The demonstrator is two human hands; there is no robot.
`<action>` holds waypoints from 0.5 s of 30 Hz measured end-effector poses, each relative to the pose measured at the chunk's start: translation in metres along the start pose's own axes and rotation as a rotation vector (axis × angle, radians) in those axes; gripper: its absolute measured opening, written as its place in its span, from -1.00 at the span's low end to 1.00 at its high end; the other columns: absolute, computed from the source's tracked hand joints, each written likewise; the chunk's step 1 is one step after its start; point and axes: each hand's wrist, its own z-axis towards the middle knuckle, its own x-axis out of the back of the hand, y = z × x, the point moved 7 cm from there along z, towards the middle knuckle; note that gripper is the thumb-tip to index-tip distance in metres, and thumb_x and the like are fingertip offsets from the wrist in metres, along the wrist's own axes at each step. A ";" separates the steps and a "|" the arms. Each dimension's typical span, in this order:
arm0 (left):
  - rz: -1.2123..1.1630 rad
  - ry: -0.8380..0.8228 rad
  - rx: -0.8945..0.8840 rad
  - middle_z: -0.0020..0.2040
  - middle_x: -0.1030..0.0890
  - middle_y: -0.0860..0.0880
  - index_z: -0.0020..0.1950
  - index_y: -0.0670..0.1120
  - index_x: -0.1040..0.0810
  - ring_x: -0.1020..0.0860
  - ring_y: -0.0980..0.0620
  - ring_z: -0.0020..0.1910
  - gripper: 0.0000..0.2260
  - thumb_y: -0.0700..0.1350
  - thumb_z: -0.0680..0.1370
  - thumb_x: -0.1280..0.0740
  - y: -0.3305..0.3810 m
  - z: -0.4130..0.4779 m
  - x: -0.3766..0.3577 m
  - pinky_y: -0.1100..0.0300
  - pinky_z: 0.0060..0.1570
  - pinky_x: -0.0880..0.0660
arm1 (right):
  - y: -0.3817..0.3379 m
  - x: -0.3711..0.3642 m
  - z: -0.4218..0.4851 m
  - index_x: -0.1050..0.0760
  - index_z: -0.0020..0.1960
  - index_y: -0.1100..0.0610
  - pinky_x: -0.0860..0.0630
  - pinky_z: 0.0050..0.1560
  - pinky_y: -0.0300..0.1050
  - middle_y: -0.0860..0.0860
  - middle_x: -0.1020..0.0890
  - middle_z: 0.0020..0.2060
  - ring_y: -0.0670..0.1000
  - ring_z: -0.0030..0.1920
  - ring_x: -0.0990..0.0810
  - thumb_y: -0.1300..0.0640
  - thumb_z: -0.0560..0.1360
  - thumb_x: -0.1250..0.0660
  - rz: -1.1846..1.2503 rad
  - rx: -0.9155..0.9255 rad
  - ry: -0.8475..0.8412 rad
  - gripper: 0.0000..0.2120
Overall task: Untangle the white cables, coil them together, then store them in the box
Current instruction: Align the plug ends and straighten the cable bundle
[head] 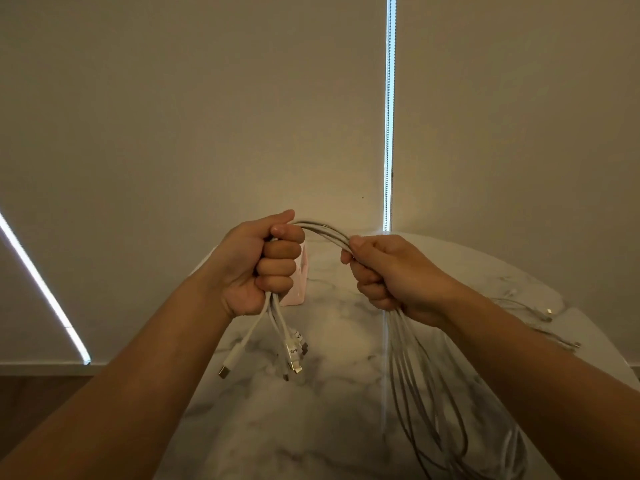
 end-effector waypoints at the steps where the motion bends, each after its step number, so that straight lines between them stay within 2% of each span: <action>1: -0.006 -0.010 -0.005 -0.49 -0.01 0.12 -0.45 0.01 -0.31 0.06 0.13 -0.58 -0.64 0.04 0.55 -0.13 0.001 0.000 -0.002 0.32 -0.61 0.07 | 0.002 -0.002 -0.003 -0.45 -0.03 0.20 -0.06 -0.49 -0.20 -0.01 -0.25 -0.43 -0.07 -0.48 -0.13 -0.01 0.66 -0.11 0.045 0.006 -0.016 -0.69; 4: -0.046 -0.072 0.000 -0.50 -0.04 0.12 -0.43 0.00 -0.34 0.04 0.14 -0.58 -0.63 0.03 0.57 -0.12 0.006 0.001 -0.002 0.31 -0.62 0.05 | 0.015 -0.008 -0.018 -0.47 -0.08 0.18 -0.19 -0.52 -0.24 -0.01 -0.24 -0.44 -0.08 -0.52 -0.18 0.00 0.62 -0.18 0.306 -0.085 -0.128 -0.74; 6: -0.158 -0.242 0.052 -0.50 -0.13 0.10 -0.37 -0.05 -0.42 -0.07 0.13 -0.58 -0.63 0.00 0.62 -0.11 0.013 0.001 0.000 0.27 -0.61 -0.06 | 0.027 -0.010 -0.032 -0.46 -0.15 0.13 -0.28 -0.53 -0.23 -0.02 -0.21 -0.43 -0.08 -0.56 -0.20 -0.04 0.60 -0.19 0.453 -0.171 -0.189 -0.73; 8: -0.263 -0.352 0.094 -0.48 -0.22 0.04 -0.26 -0.12 -0.47 -0.18 0.08 -0.55 -0.64 -0.01 0.66 -0.09 0.022 -0.004 0.003 0.20 -0.54 -0.17 | 0.038 -0.009 -0.045 -0.43 -0.17 0.10 -0.22 -0.56 -0.27 -0.04 -0.19 -0.43 -0.10 -0.56 -0.16 -0.07 0.60 -0.18 0.527 -0.225 -0.199 -0.72; 11: -0.194 -0.226 0.022 -0.50 -0.14 0.08 -0.34 -0.05 -0.42 -0.09 0.11 -0.58 -0.63 0.02 0.63 -0.10 0.021 -0.001 0.007 0.25 -0.59 -0.09 | 0.050 -0.001 -0.048 -0.38 -0.19 0.09 -0.03 -0.55 -0.32 -0.04 -0.18 -0.43 -0.11 -0.55 -0.08 -0.06 0.60 -0.15 0.437 -0.236 -0.038 -0.72; 13: -0.092 -0.075 -0.088 -0.50 -0.03 0.11 -0.42 0.01 -0.33 0.03 0.13 -0.58 -0.60 0.06 0.61 -0.09 0.017 -0.003 0.000 0.30 -0.62 0.04 | 0.053 0.003 -0.043 -0.36 -0.18 0.10 -0.05 -0.55 -0.35 -0.03 -0.19 -0.45 -0.10 -0.55 -0.08 -0.05 0.64 -0.12 0.364 -0.195 0.079 -0.70; 15: -0.077 -0.011 -0.179 -0.48 0.01 0.11 -0.43 0.02 -0.30 0.07 0.12 -0.56 -0.58 0.09 0.62 -0.06 0.013 -0.003 -0.016 0.30 -0.62 0.07 | 0.056 0.004 -0.035 -0.36 -0.14 0.11 -0.10 -0.54 -0.34 -0.03 -0.21 -0.47 -0.09 -0.56 -0.11 -0.05 0.67 -0.09 0.284 -0.184 0.157 -0.69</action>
